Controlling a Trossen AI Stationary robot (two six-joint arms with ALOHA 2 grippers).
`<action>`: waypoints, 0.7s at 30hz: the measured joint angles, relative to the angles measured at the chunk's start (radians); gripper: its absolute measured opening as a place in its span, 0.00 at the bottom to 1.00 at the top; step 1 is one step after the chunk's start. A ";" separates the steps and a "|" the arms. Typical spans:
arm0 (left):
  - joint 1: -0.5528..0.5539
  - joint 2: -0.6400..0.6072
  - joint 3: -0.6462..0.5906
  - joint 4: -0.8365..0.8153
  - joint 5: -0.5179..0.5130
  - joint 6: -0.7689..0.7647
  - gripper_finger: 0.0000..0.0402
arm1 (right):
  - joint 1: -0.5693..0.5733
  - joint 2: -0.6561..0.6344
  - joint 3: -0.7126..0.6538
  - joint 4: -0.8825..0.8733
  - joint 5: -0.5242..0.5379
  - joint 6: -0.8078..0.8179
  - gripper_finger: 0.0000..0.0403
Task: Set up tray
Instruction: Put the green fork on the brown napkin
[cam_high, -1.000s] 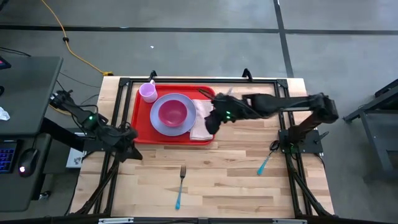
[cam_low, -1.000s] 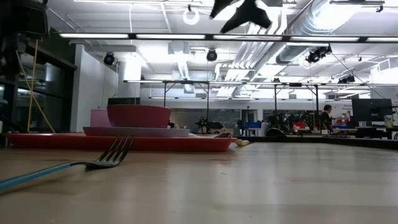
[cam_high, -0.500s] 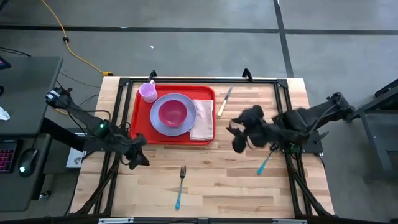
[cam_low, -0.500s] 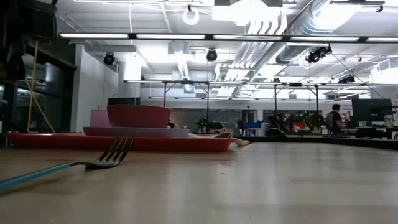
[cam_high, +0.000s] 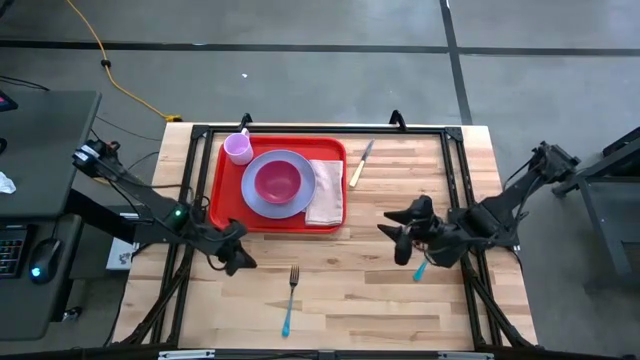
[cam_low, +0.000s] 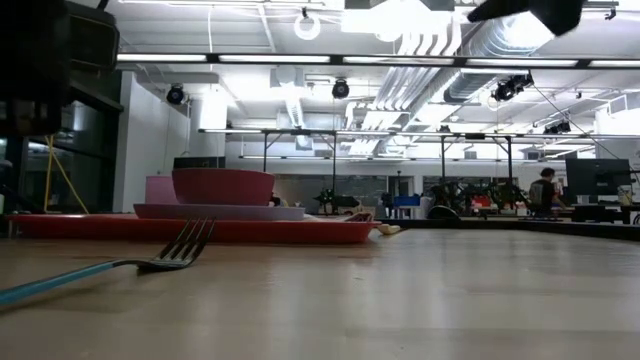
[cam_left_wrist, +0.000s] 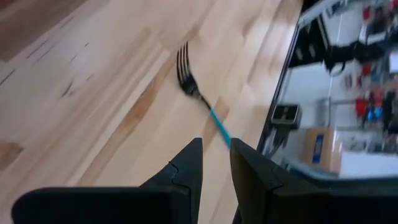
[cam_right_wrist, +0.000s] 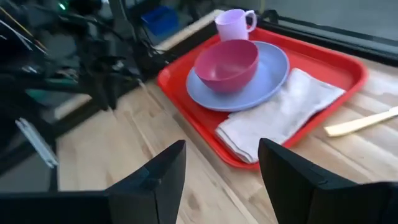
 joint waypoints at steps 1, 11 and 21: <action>0.000 0.011 0.000 0.016 -0.015 -0.015 0.28 | 0.003 -0.022 -0.041 0.060 0.000 -0.015 0.45; 0.000 0.186 0.033 0.116 -0.079 -0.137 0.28 | 0.024 -0.228 -0.371 0.547 -0.014 -0.263 0.45; 0.000 0.443 0.257 0.030 -0.081 -0.163 0.28 | 0.023 -0.358 -0.495 0.645 -0.046 -0.304 0.45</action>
